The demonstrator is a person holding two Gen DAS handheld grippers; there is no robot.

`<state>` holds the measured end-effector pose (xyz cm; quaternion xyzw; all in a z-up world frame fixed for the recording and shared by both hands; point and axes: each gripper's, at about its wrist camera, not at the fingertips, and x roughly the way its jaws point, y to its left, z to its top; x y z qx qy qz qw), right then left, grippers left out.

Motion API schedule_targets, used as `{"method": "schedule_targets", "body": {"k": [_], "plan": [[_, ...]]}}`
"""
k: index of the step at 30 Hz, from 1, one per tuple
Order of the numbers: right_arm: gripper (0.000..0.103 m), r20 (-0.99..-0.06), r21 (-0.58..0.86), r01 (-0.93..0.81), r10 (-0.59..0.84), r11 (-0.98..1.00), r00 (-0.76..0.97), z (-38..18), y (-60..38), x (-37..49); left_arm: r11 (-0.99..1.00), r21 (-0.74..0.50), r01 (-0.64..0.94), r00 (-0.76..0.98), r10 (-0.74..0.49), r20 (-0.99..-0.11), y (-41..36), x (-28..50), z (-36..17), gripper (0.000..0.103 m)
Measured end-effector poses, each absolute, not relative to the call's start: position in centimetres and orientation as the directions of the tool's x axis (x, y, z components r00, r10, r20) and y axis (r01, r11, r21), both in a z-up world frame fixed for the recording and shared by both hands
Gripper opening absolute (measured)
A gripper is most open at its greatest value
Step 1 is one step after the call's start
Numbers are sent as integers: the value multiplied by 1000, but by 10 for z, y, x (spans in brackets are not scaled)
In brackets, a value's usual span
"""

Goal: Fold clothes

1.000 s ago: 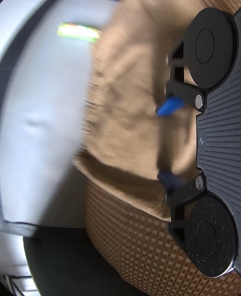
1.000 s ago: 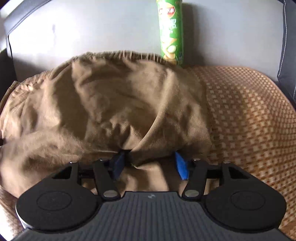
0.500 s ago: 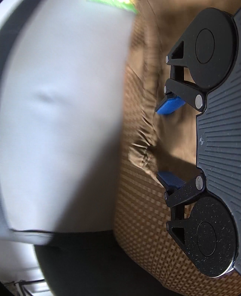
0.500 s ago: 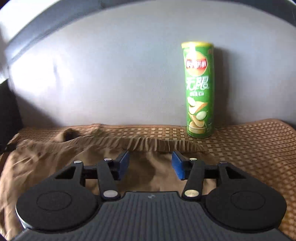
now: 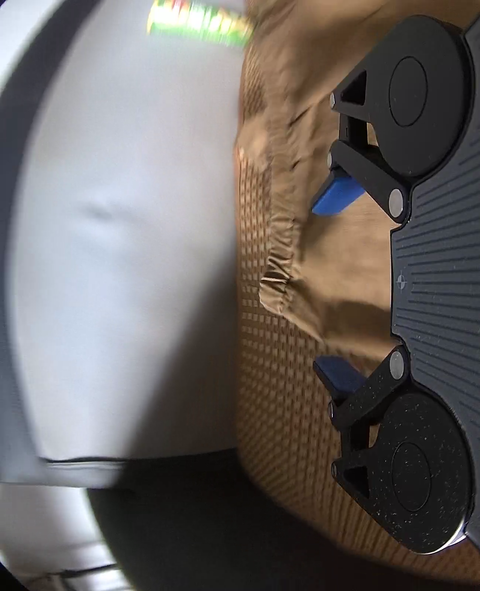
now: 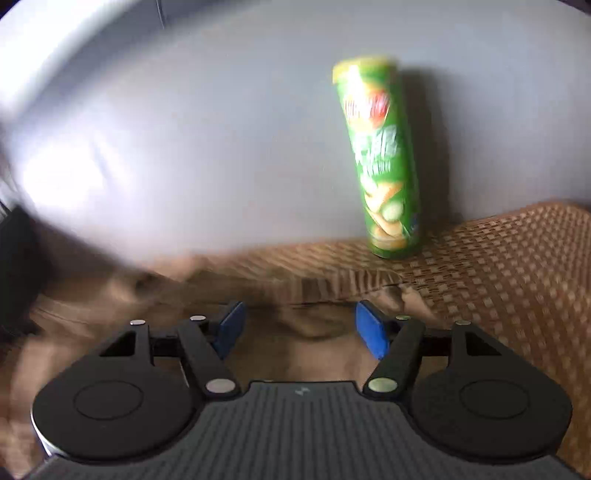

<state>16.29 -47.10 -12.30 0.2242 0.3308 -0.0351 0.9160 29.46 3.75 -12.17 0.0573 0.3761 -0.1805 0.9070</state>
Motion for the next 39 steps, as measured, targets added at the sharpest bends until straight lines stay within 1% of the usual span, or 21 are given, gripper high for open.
{"method": "schedule_targets", "body": {"k": [1, 3, 6, 10, 14, 15, 17, 18, 19, 21, 23, 24, 25, 27, 29, 33, 35, 36, 37, 38, 39], "plan": [[87, -595, 429, 190, 118, 883, 795, -116, -479, 140, 923, -30, 383, 652, -293, -699, 44, 287, -115, 97], [89, -575, 478, 200, 133, 855, 807, -110, -493, 104, 926, -84, 368, 625, -313, -715, 54, 289, -125, 97], [96, -567, 533, 245, 127, 810, 814, -109, -514, 57, 927, -168, 337, 583, -345, -736, 70, 294, -142, 97], [96, -637, 540, 335, 115, 773, 762, -135, -536, 33, 918, -275, 286, 525, -390, -756, 90, 301, -164, 97], [96, -663, 568, 390, 122, 725, 738, -169, -553, 32, 898, -376, 227, 468, -439, -767, 111, 307, -186, 97], [96, -668, 578, 402, 129, 710, 733, -178, -557, 33, 896, -373, 242, 460, -444, -769, 106, 310, -191, 97], [96, -676, 591, 400, 160, 700, 719, -194, -560, 38, 898, -332, 287, 491, -436, -755, 94, 310, -196, 101], [96, -678, 594, 395, 173, 701, 714, -202, -560, 43, 892, -338, 300, 493, -448, -746, 90, 312, -197, 102], [99, -669, 598, 382, 177, 704, 722, -208, -559, 46, 879, -363, 308, 490, -474, -732, 89, 314, -198, 102], [100, -611, 628, 328, 188, 706, 769, -215, -555, 49, 829, -450, 331, 446, -558, -700, 87, 319, -199, 102], [98, -551, 706, 256, 285, 660, 784, -221, -551, 56, 782, -482, 394, 391, -618, -682, 77, 316, -197, 100], [95, -524, 747, 222, 350, 627, 777, -224, -547, 59, 769, -473, 430, 357, -626, -693, 70, 312, -199, 99], [96, -514, 761, 198, 387, 617, 765, -225, -541, 61, 766, -452, 457, 352, -623, -698, 67, 307, -200, 99], [96, -536, 709, 154, 383, 688, 753, -222, -527, 62, 752, -468, 464, 342, -639, -688, 71, 302, -201, 99], [97, -534, 699, 141, 381, 701, 754, -222, -524, 61, 730, -526, 437, 319, -672, -668, 81, 305, -203, 100], [97, -508, 749, 160, 403, 643, 761, -227, -530, 69, 714, -603, 356, 309, -699, -645, 73, 314, -206, 100], [98, -499, 759, 175, 388, 627, 775, -228, -525, 75, 750, -527, 401, 331, -655, -680, 56, 309, -201, 99], [96, -495, 763, 187, 374, 618, 784, -229, -522, 77, 764, -474, 437, 341, -629, -699, 48, 306, -198, 98], [90, -494, 766, 195, 368, 612, 787, -230, -520, 77, 773, -460, 438, 348, -617, -706, 46, 304, -196, 92], [84, -497, 772, 204, 372, 602, 784, -230, -518, 76, 781, -449, 435, 356, -607, -711, 46, 301, -194, 82], [66, -500, 779, 213, 379, 589, 779, -231, -517, 74, 778, -472, 414, 351, -615, -706, 49, 301, -193, 77]]}}
